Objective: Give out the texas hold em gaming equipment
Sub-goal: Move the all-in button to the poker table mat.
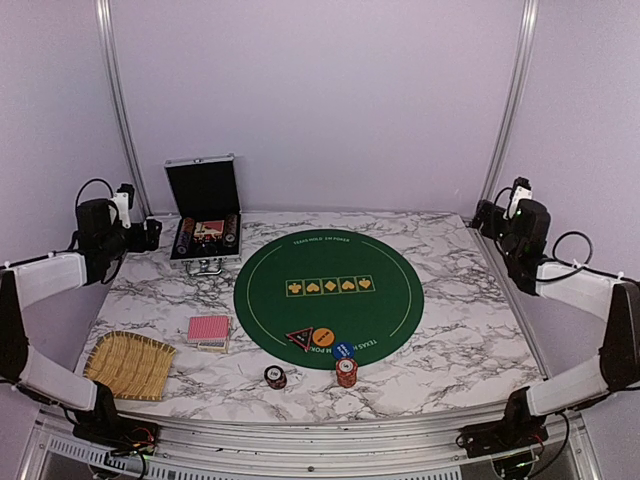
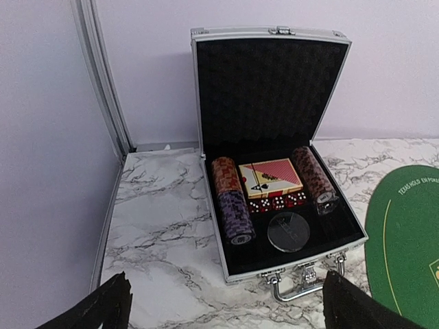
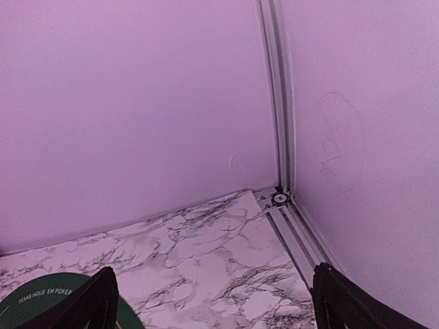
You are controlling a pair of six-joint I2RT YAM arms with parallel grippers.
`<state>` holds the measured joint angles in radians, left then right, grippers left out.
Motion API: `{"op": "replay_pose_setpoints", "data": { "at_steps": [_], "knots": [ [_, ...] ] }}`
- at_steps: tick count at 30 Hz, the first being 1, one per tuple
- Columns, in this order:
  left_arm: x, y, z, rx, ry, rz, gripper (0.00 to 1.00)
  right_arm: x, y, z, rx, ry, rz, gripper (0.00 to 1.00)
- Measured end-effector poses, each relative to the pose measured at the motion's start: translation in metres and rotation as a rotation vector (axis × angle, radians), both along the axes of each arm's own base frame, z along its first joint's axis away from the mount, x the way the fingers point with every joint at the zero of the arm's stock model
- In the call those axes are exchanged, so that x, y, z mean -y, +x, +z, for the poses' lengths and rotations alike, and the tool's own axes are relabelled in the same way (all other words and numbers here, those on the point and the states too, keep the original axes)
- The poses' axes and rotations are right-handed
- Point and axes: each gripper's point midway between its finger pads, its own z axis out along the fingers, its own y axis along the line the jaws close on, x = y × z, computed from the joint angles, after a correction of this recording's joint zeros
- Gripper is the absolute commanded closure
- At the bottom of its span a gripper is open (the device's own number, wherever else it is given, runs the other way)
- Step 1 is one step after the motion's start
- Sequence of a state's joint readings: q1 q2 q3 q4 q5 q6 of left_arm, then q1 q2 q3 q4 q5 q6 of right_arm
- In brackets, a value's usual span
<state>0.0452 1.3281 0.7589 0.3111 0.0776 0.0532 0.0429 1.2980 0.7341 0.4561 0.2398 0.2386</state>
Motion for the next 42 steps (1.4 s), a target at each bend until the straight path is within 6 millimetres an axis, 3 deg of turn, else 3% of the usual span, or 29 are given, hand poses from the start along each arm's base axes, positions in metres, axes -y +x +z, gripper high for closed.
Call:
{"op": "replay_pose_setpoints", "data": {
  "at_steps": [3, 6, 10, 13, 15, 18, 21, 27, 34, 42],
  "knots": [
    [0.001, -0.005, -0.001, -0.087, 0.008, -0.023, 0.01, -0.036, 0.013, 0.010, -0.048, 0.007, 0.130, 0.09],
    [0.006, -0.014, -0.005, -0.162, 0.011, -0.057, 0.01, -0.105, 0.010, -0.004, -0.133, -0.014, 0.308, 0.11],
    [0.012, -0.032, -0.013, -0.248, 0.020, -0.097, 0.01, -0.223, -0.021, -0.038, -0.296, -0.084, 0.619, 0.06],
    [0.015, -0.043, -0.017, -0.291, 0.027, -0.124, 0.01, -0.291, -0.050, -0.063, -0.402, -0.153, 0.795, 0.01],
    [0.017, -0.047, -0.017, -0.310, 0.030, -0.140, 0.01, -0.330, -0.073, -0.080, -0.471, -0.195, 0.901, 0.01],
    [0.019, -0.051, -0.017, -0.329, 0.033, -0.155, 0.01, -0.371, -0.104, -0.101, -0.562, -0.247, 1.020, 0.01],
    [0.021, -0.055, -0.019, -0.349, 0.037, -0.170, 0.01, -0.400, -0.127, -0.120, -0.638, -0.297, 1.096, 0.05],
    [0.021, -0.057, -0.018, -0.358, 0.047, -0.182, 0.01, -0.436, -0.154, -0.153, -0.754, -0.372, 1.169, 0.16],
    [0.024, -0.058, -0.015, -0.359, 0.041, -0.195, 0.01, -0.453, -0.165, -0.174, -0.835, -0.416, 1.183, 0.27],
    [0.027, -0.059, -0.015, -0.361, 0.029, -0.212, 0.01, -0.453, -0.170, -0.194, -0.900, -0.446, 1.175, 0.44]
  ]
}}
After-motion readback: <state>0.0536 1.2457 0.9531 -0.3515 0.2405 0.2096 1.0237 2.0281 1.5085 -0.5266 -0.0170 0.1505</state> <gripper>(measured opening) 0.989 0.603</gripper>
